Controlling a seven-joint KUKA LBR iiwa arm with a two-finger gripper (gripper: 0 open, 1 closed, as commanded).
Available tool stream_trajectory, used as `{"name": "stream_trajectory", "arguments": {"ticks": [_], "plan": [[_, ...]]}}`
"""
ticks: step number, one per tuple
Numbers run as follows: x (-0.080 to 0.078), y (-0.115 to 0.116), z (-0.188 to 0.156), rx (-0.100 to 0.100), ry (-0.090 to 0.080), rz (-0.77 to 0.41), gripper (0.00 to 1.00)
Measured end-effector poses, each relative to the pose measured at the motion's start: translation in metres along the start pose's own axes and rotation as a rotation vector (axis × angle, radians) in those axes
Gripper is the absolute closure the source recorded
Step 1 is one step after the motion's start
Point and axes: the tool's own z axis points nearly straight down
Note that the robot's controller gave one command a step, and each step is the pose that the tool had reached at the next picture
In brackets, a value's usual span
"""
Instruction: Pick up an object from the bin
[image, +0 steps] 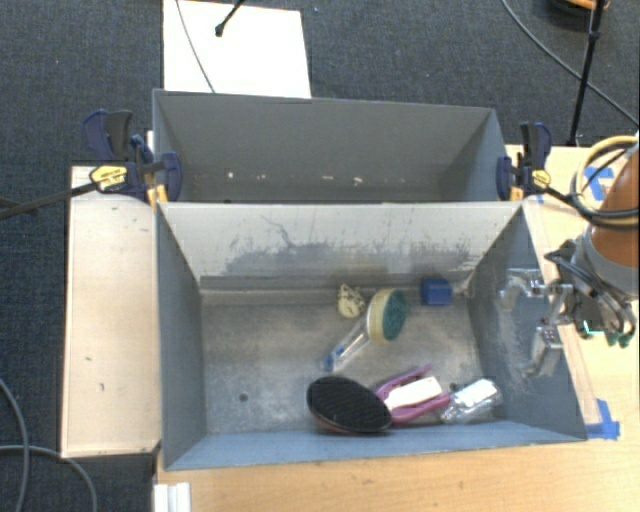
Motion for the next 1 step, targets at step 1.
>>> {"name": "stream_trajectory", "arguments": {"ticks": [1], "plan": [[-0.0241, 0.0911, 0.0641, -0.002, -0.004, -0.232, 0.00]]}}
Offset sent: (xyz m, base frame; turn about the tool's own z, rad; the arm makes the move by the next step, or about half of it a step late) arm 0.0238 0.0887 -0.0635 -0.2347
